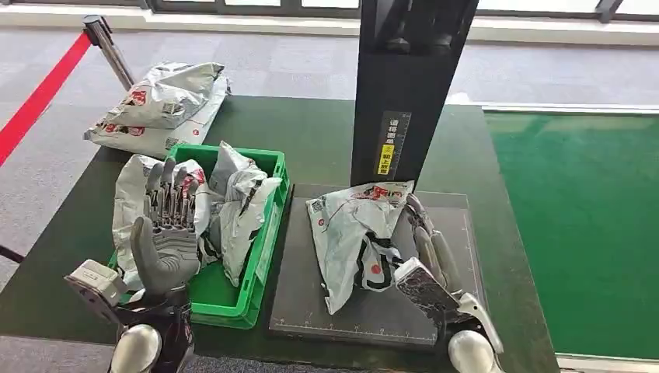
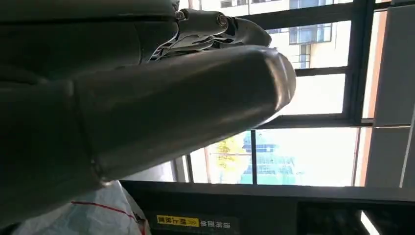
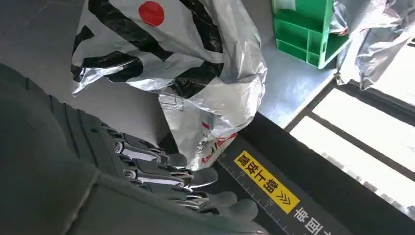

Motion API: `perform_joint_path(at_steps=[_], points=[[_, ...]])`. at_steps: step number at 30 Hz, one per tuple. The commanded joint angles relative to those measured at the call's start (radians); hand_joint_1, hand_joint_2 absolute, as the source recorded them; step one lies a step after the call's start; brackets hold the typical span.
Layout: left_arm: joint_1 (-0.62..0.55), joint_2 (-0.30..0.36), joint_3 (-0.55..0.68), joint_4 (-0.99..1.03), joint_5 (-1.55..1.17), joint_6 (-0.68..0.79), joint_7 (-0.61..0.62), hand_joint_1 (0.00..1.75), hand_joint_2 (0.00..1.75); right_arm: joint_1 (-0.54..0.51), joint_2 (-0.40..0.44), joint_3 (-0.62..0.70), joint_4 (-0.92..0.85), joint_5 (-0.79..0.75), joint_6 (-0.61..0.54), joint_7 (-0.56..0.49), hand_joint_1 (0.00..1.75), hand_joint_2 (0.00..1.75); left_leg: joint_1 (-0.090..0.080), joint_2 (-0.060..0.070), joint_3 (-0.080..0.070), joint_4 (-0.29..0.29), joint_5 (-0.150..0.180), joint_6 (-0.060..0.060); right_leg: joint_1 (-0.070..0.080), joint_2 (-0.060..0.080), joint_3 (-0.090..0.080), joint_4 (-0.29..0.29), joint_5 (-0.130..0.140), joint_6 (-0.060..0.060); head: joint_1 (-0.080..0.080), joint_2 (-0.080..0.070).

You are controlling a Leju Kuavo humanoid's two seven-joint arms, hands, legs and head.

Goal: Moved the parcel from conveyor to table for the left to box.

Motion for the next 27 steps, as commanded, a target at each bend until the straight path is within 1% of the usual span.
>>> perform_joint_path(at_steps=[1,2,3,4,5,6,7,8,9,10,11,13,14,15,16,17,18,19,20,21,22,27], points=[[-0.019,0.003,-0.015,0.036,-0.079,-0.003,0.027,0.0,0.0,0.036,-0.053,0.05,-0.076,0.045,0.037,0.039,0.0,0.0,0.001,-0.002,0.002,-0.002,0.0,0.0,0.001,0.001,0.003,-0.003,0.0,0.0,0.0,0.0],[-0.021,0.001,-0.018,0.037,-0.082,-0.002,0.027,0.0,0.0,0.039,-0.054,0.048,-0.081,0.046,0.037,0.039,0.0,0.0,0.0,-0.003,0.002,-0.002,0.0,0.0,0.0,0.0,0.003,-0.002,0.0,0.0,0.0,0.0],[-0.037,0.001,-0.037,0.044,-0.106,-0.011,0.041,0.0,0.0,0.047,-0.044,0.034,-0.118,0.026,0.011,-0.037,0.0,0.0,0.001,-0.003,0.003,-0.002,0.0,0.0,0.001,0.0,0.004,-0.003,0.0,0.0,0.0,0.0],[-0.044,-0.003,-0.043,0.048,-0.111,-0.01,0.045,0.0,0.0,0.044,-0.042,0.031,-0.131,0.028,0.011,-0.033,0.0,0.0,0.0,-0.003,0.001,-0.001,0.0,0.0,0.0,-0.001,0.002,-0.001,0.0,0.0,0.0,0.0],[-0.067,0.001,-0.074,0.063,-0.201,0.014,0.078,0.0,0.0,0.063,-0.009,-0.002,-0.194,-0.082,-0.025,-0.159,0.0,0.0,0.0,-0.005,0.0,0.0,0.0,0.0,0.0,-0.003,0.001,-0.001,-0.001,0.0,0.0,0.0],[-0.085,0.002,-0.094,0.075,-0.254,0.028,0.091,0.0,0.0,0.074,-0.001,-0.014,-0.244,-0.126,-0.03,-0.209,0.0,0.0,0.001,-0.005,0.001,-0.001,0.0,0.0,0.001,-0.003,0.003,-0.001,-0.001,0.0,0.0,0.0],[-0.133,0.014,-0.145,0.104,-0.419,0.063,0.112,0.0,0.0,0.101,0.02,-0.034,-0.346,-0.241,-0.035,-0.355,0.0,0.0,0.001,-0.007,0.0,0.0,0.0,0.0,0.001,-0.004,0.002,-0.001,-0.001,0.0,0.0,0.0],[-0.165,-0.004,-0.169,0.131,-0.467,0.079,0.122,0.0,1.75,0.129,0.023,-0.046,-0.417,-0.253,-0.032,-0.363,0.0,0.0,0.0,-0.006,-0.002,0.001,0.0,0.0,0.0,-0.005,-0.001,0.001,-0.002,0.0,0.0,0.0],[-0.179,-0.008,-0.179,0.142,-0.493,0.089,0.13,0.0,1.75,0.138,0.027,-0.053,-0.454,-0.256,-0.027,-0.353,0.0,1.75,0.0,-0.011,-0.003,0.002,0.001,0.0,0.0,-0.009,-0.001,0.002,-0.003,0.0,0.0,0.0],[-0.211,-0.003,-0.216,0.165,-0.558,0.091,0.138,0.0,1.75,0.157,0.055,-0.074,-0.52,-0.311,-0.042,-0.422,0.0,1.75,0.0,-0.012,-0.002,0.002,0.001,0.0,0.0,-0.01,0.001,0.001,-0.003,0.0,0.0,0.0],[-0.227,-0.01,-0.229,0.179,-0.57,0.088,0.139,0.0,1.75,0.171,0.056,-0.08,-0.551,-0.321,-0.046,-0.422,0.0,1.75,-0.001,-0.009,-0.003,0.002,0.001,0.0,-0.001,-0.008,-0.002,0.002,-0.002,0.0,0.0,0.0],[-0.239,-0.02,-0.238,0.192,-0.578,0.092,0.144,0.0,1.75,0.184,0.056,-0.083,-0.58,-0.321,-0.043,-0.421,0.0,1.75,0.0,-0.013,-0.002,0.001,0.001,0.001,0.0,-0.012,0.002,0.0,-0.002,0.0,0.0,0.0],[-0.239,-0.02,-0.238,0.192,-0.578,0.092,0.144,0.0,1.75,0.184,0.056,-0.083,-0.58,-0.321,-0.043,-0.421,0.0,1.75,-0.001,-0.007,-0.001,0.001,0.001,0.001,-0.001,-0.006,0.0,0.0,-0.001,0.0,0.0,0.0],[-0.252,-0.009,-0.256,0.202,-0.598,0.081,0.148,0.0,1.75,0.167,0.053,-0.074,-0.617,-0.33,-0.089,-0.422,0.0,1.75,0.0,-0.007,0.0,0.0,0.0,0.001,0.0,-0.006,0.002,-0.001,-0.001,0.0,0.0,0.0],[-0.284,-0.005,-0.28,0.231,-0.646,0.08,0.161,0.0,1.75,0.171,0.04,-0.058,-0.65,-0.311,-0.167,-0.422,0.0,1.75,0.0,-0.006,0.0,0.0,0.0,0.001,0.0,-0.005,0.001,-0.001,0.0,0.0,0.0,0.0],[-0.304,-0.005,-0.294,0.252,-0.679,0.089,0.166,0.0,1.75,0.174,0.032,-0.048,-0.662,-0.305,-0.196,-0.422,0.0,1.75,-0.001,-0.003,-0.001,0.001,0.0,0.001,-0.001,-0.003,-0.001,0.001,0.0,0.0,0.0,0.0],[-0.345,-0.002,-0.327,0.297,-0.729,0.089,0.175,0.0,1.75,0.178,0.014,-0.036,-0.673,-0.321,-0.221,-0.422,0.0,1.75,0.0,-0.004,-0.002,0.001,0.0,0.001,-0.001,-0.004,-0.001,0.0,0.0,0.0,0.0,0.0],[-0.387,0.007,-0.367,0.352,-0.801,0.082,0.2,0.0,1.75,0.172,0.006,-0.037,-0.675,-0.351,-0.229,-0.422,0.0,1.75,-0.001,-0.008,-0.002,0.001,0.001,0.001,-0.001,-0.008,0.0,0.0,-0.001,0.0,0.0,0.0],[-0.425,0.002,-0.399,0.418,-0.849,0.076,0.212,0.0,1.75,0.16,-0.005,-0.038,-0.668,-0.359,-0.235,-0.422,0.0,1.75,0.0,-0.008,-0.001,0.001,0.001,0.001,-0.001,-0.007,0.0,0.0,-0.001,0.0,0.0,0.0],[-0.435,-0.008,-0.401,0.449,-0.854,0.089,0.206,0.0,1.75,0.155,-0.007,-0.04,-0.663,-0.362,-0.234,-0.422,0.0,1.75,0.0,-0.011,-0.002,0.001,0.002,0.001,0.0,-0.01,0.0,-0.001,0.0,0.0,0.0,0.0],[-0.435,-0.008,-0.401,0.449,-0.854,0.089,0.206,0.0,1.75,0.155,-0.007,-0.04,-0.663,-0.362,-0.234,-0.422,0.0,1.75,0.0,-0.011,-0.001,0.0,0.002,0.001,0.0,-0.01,0.002,-0.002,0.0,0.0,0.0,0.0],[-0.435,-0.008,-0.401,0.449,-0.854,0.089,0.206,0.0,1.75,0.155,-0.007,-0.04,-0.663,-0.362,-0.234,-0.422,0.0,1.75,0.0,-0.001,0.002,0.0,0.001,0.001,-0.001,0.0,0.002,-0.002,0.002,0.0,0.0,0.0]])
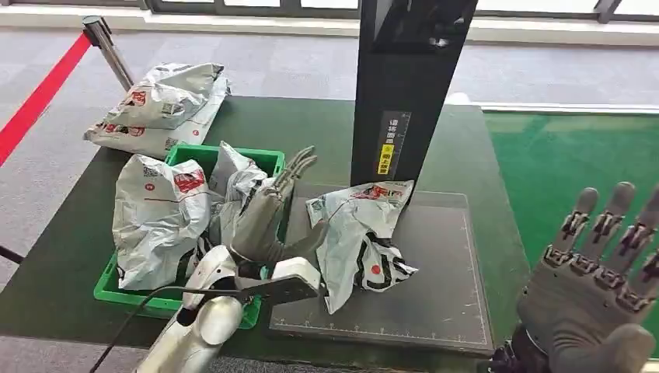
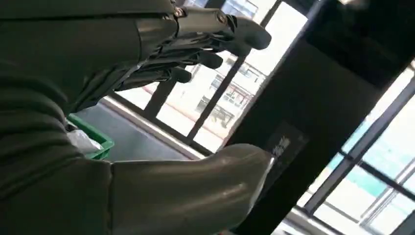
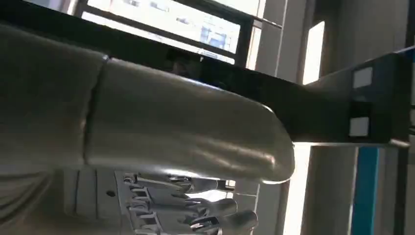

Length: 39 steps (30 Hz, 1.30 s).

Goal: Moved the parcel from conveyor to table for the left to box.

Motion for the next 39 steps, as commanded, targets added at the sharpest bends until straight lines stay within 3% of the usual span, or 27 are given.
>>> perform_joint_path(at_steps=[1,6,7,8,20,23,31,32,39], points=[[-0.122,0.01,-0.102,0.191,-0.009,0.006,0.008,0.0,1.75,-0.006,-0.032,-0.015,-0.034,-0.008,-0.006,0.003,0.0,1.75,0.001,-0.002,0.001,0.0,0.0,0.0,0.001,-0.001,0.001,-0.001,0.0,0.0,0.0,0.0],[-0.122,0.01,-0.102,0.191,-0.009,0.006,0.008,0.0,1.75,-0.006,-0.032,-0.015,-0.034,-0.008,-0.006,0.003,0.0,1.75,0.0,-0.002,0.001,0.0,0.0,0.0,0.0,0.0,0.001,0.0,0.0,0.0,0.0,0.0],[-0.137,0.025,-0.13,0.214,-0.063,-0.001,0.025,0.0,0.0,-0.014,-0.036,-0.012,-0.019,-0.002,-0.011,0.003,0.0,1.75,0.001,-0.003,0.001,-0.001,0.0,0.0,0.001,0.0,0.002,-0.002,0.0,0.0,0.0,0.0],[-0.155,0.024,-0.154,0.253,-0.108,-0.013,0.047,0.0,1.75,-0.021,-0.038,-0.014,-0.008,-0.02,-0.007,0.003,0.0,1.75,0.0,-0.002,0.001,-0.001,0.0,0.0,0.001,0.0,0.002,-0.001,0.0,0.0,0.0,0.0],[-0.297,-0.053,-0.276,0.783,-0.304,-0.139,0.076,0.0,1.75,-0.046,-0.021,0.014,0.056,0.027,0.066,0.003,0.0,1.75,0.001,-0.003,0.002,-0.001,0.001,0.001,0.0,0.0,0.003,-0.002,0.001,0.001,0.0,0.0],[-0.306,-0.048,-0.273,0.856,-0.291,-0.215,0.072,0.0,1.75,-0.065,0.0,0.003,0.076,0.021,0.119,0.003,0.0,1.75,0.001,-0.002,0.003,-0.002,0.001,0.001,0.0,0.002,0.004,-0.003,0.002,0.0,0.0,0.0],[-0.292,-0.028,-0.271,0.848,-0.288,-0.204,0.054,0.0,1.75,-0.081,0.016,-0.006,0.092,0.026,0.137,0.003,0.0,1.75,0.001,-0.002,0.002,-0.002,0.001,0.0,0.0,0.001,0.003,-0.002,0.001,0.0,0.0,0.0],[-0.289,-0.026,-0.268,0.841,-0.28,-0.204,0.041,1.75,1.75,-0.08,0.016,-0.008,0.092,0.026,0.139,0.003,0.0,1.75,0.001,-0.001,0.002,-0.001,0.001,0.001,0.0,0.001,0.003,-0.001,0.001,0.001,0.0,0.0],[-0.243,0.015,-0.246,0.724,-0.257,-0.167,-0.011,1.75,1.75,-0.073,0.017,-0.018,0.079,0.016,0.141,0.003,0.0,1.75,0.001,0.0,0.003,-0.002,0.001,0.001,0.0,0.003,0.004,-0.002,0.002,0.0,0.0,0.0]])
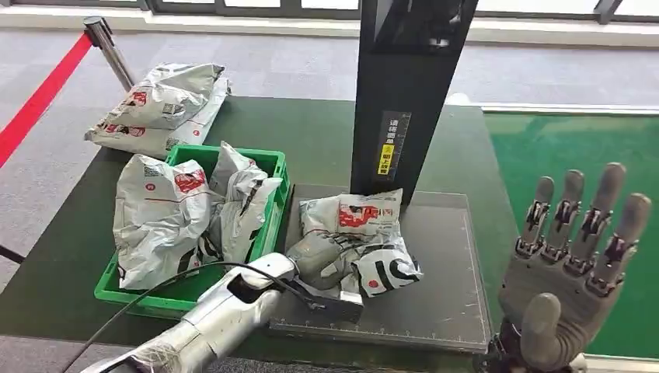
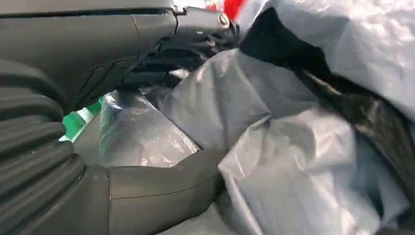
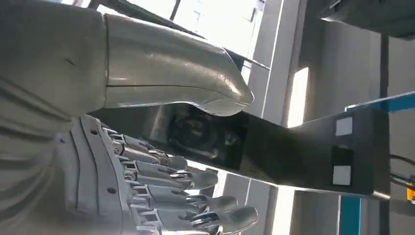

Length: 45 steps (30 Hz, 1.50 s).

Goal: Moved the parcel from conveyor to table for the left to box.

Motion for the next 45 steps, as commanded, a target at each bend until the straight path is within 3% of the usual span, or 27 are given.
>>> perform_joint_path(at_steps=[1,4,10,15,19,20,24,33,37,43,45], points=[[0.027,0.062,-0.019,-0.04,0.012,0.029,-0.027,1.75,1.75,-0.013,0.014,-0.02,0.033,-0.011,0.001,0.001,0.0,1.75,0.001,0.002,0.002,-0.003,0.001,0.0,0.001,0.004,0.002,-0.003,0.002,-0.001,0.0,0.0],[0.061,0.072,0.027,-0.14,0.003,0.123,-0.014,1.75,1.75,0.004,0.013,-0.029,0.008,-0.015,-0.002,0.001,0.0,1.75,0.0,0.001,0.002,-0.001,0.0,0.0,0.0,0.003,0.001,-0.001,0.001,0.0,0.0,0.0],[0.061,0.072,0.027,-0.14,0.003,0.123,-0.014,1.75,1.75,0.004,0.013,-0.029,0.008,-0.015,-0.002,0.001,0.0,1.75,0.0,0.0,0.001,0.0,0.0,0.0,0.0,0.002,0.001,-0.001,0.0,0.0,0.0,0.0],[0.156,0.082,0.137,-0.369,0.012,0.332,-0.031,1.75,1.75,0.036,0.014,-0.049,-0.031,-0.031,0.005,0.001,0.0,1.75,0.001,0.001,0.001,-0.001,0.0,0.0,0.001,0.003,0.0,-0.001,0.0,-0.001,0.0,0.0],[0.165,0.089,0.139,-0.4,0.013,0.328,-0.03,1.75,1.75,0.038,0.015,-0.051,-0.033,-0.032,0.007,0.001,0.0,1.75,0.0,0.001,0.0,-0.001,0.0,0.0,0.0,0.003,-0.001,-0.001,0.0,0.0,0.0,0.0],[0.183,0.079,0.165,-0.425,0.007,0.423,-0.046,1.75,1.75,0.035,0.016,-0.051,-0.032,-0.035,0.011,0.001,0.0,1.75,0.001,0.0,0.0,0.0,0.0,0.0,0.001,0.002,-0.001,-0.001,0.0,0.0,0.0,0.0],[0.216,0.087,0.179,-0.5,0.003,0.437,-0.048,1.75,1.75,0.028,0.021,-0.057,-0.027,-0.037,0.02,0.001,0.0,1.75,0.001,0.002,-0.001,-0.001,0.0,0.0,0.001,0.004,-0.002,-0.001,0.001,0.0,0.0,0.0],[0.366,0.072,0.387,-0.933,0.047,0.794,-0.083,1.75,1.75,0.048,0.015,-0.041,-0.034,-0.037,-0.022,0.001,0.0,1.75,0.001,0.003,-0.001,0.0,-0.002,0.0,0.001,0.005,-0.003,0.0,-0.001,-0.001,0.0,0.0],[0.366,0.072,0.387,-0.933,0.047,0.794,-0.083,1.75,1.75,0.048,0.015,-0.041,-0.034,-0.037,-0.022,0.001,0.0,1.75,0.001,0.001,-0.001,0.0,-0.001,0.0,0.001,0.003,-0.002,-0.001,-0.001,-0.001,0.0,0.0],[0.387,-0.021,0.625,-0.919,0.074,0.859,-0.042,1.75,1.75,0.066,0.001,-0.005,-0.038,-0.027,-0.066,0.001,0.0,1.75,0.001,0.003,0.0,-0.001,-0.001,0.0,0.001,0.005,-0.002,-0.001,-0.001,0.0,0.0,0.0],[0.383,-0.018,0.656,-0.878,0.093,0.859,-0.04,1.75,1.75,0.069,0.004,-0.003,-0.04,-0.021,-0.069,0.001,0.0,1.75,0.0,0.002,0.001,-0.002,0.0,0.0,0.0,0.004,-0.001,-0.002,-0.001,-0.001,0.0,0.0]])
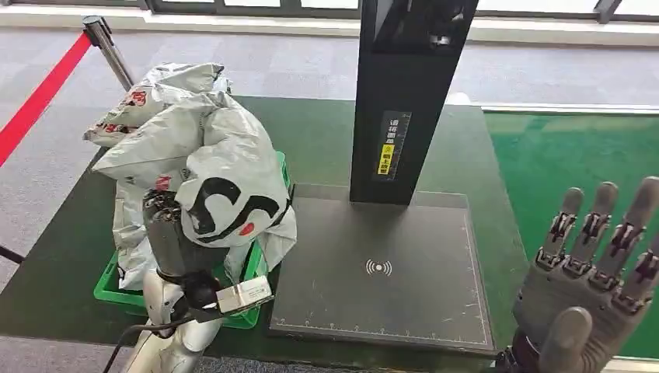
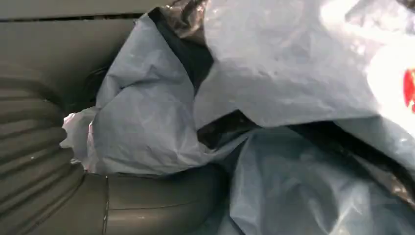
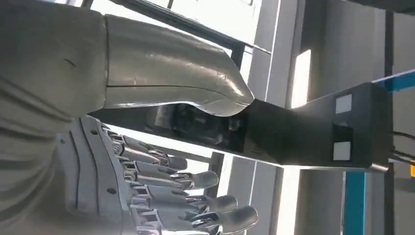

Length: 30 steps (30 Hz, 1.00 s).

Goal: Moved the parcel from conveyor to table for the left to box.

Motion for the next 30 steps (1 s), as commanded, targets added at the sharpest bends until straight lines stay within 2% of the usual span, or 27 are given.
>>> perform_joint_path(at_steps=[1,6,13,16,17,18,19,20,21,30], points=[[0.015,-0.065,0.267,0.037,0.055,0.008,0.019,1.75,1.75,0.007,0.002,0.014,0.013,0.008,-0.032,0.002,0.0,1.75,0.0,0.001,0.002,-0.002,0.0,0.0,0.0,0.002,0.001,-0.001,0.0,-0.001,0.0,0.0],[0.0,-0.072,0.295,0.127,0.027,-0.017,0.088,1.75,1.75,0.006,0.016,0.002,0.014,0.014,-0.011,0.002,0.0,1.75,0.0,-0.001,0.002,-0.001,0.0,0.0,0.0,0.0,0.002,-0.001,0.0,0.0,0.0,0.0],[-0.038,-0.072,0.307,0.326,-0.095,-0.202,0.269,1.75,1.75,-0.007,0.04,-0.021,0.049,0.042,0.037,0.002,0.0,1.75,0.0,-0.003,0.003,-0.003,0.001,0.0,0.0,-0.001,0.003,-0.003,0.001,-0.001,0.0,0.0],[-0.038,-0.072,0.307,0.326,-0.095,-0.202,0.269,1.75,1.75,-0.007,0.04,-0.021,0.049,0.042,0.037,0.002,0.0,1.75,0.0,-0.001,0.002,-0.002,0.001,0.0,0.0,0.001,0.002,-0.002,0.001,-0.001,0.0,0.0],[-0.038,-0.072,0.307,0.326,-0.095,-0.202,0.269,1.57,1.75,-0.007,0.04,-0.021,0.049,0.042,0.037,0.002,0.0,1.75,0.0,-0.001,0.002,-0.001,0.001,0.0,0.0,0.001,0.001,-0.001,0.0,0.0,0.0,0.0],[-0.04,-0.074,0.311,0.333,-0.113,-0.225,0.3,0.0,1.75,-0.01,0.042,-0.023,0.054,0.047,0.044,0.002,0.0,1.75,0.001,-0.001,0.002,-0.001,0.001,0.0,0.001,0.001,0.001,-0.002,0.001,-0.001,0.0,0.0],[-0.04,-0.078,0.316,0.34,-0.162,-0.232,0.336,0.0,1.75,-0.02,0.045,-0.024,0.064,0.057,0.05,0.002,0.0,1.75,0.001,-0.001,0.002,-0.002,0.001,0.0,0.001,0.001,0.002,-0.003,0.001,-0.001,0.0,0.0],[-0.042,-0.083,0.324,0.346,-0.174,-0.233,0.353,0.0,0.0,-0.022,0.045,-0.024,0.07,0.061,0.049,0.002,0.0,1.75,0.0,-0.001,0.002,-0.001,0.001,0.0,0.0,0.0,0.002,-0.002,0.0,0.0,0.0,0.0],[-0.044,-0.079,0.337,0.353,-0.283,-0.197,0.418,0.0,0.0,-0.024,0.039,-0.015,0.08,0.074,0.05,0.006,0.0,1.75,0.001,-0.002,0.003,-0.002,0.001,0.0,0.001,0.0,0.003,-0.003,0.001,-0.001,0.0,0.0],[-0.04,-0.072,0.376,0.348,-0.334,-0.173,0.464,0.0,0.0,-0.028,0.036,0.004,0.097,0.086,0.025,0.002,0.0,1.75,0.001,0.0,0.002,-0.002,0.0,0.0,0.001,0.002,0.002,-0.002,0.001,-0.001,0.0,0.0]])
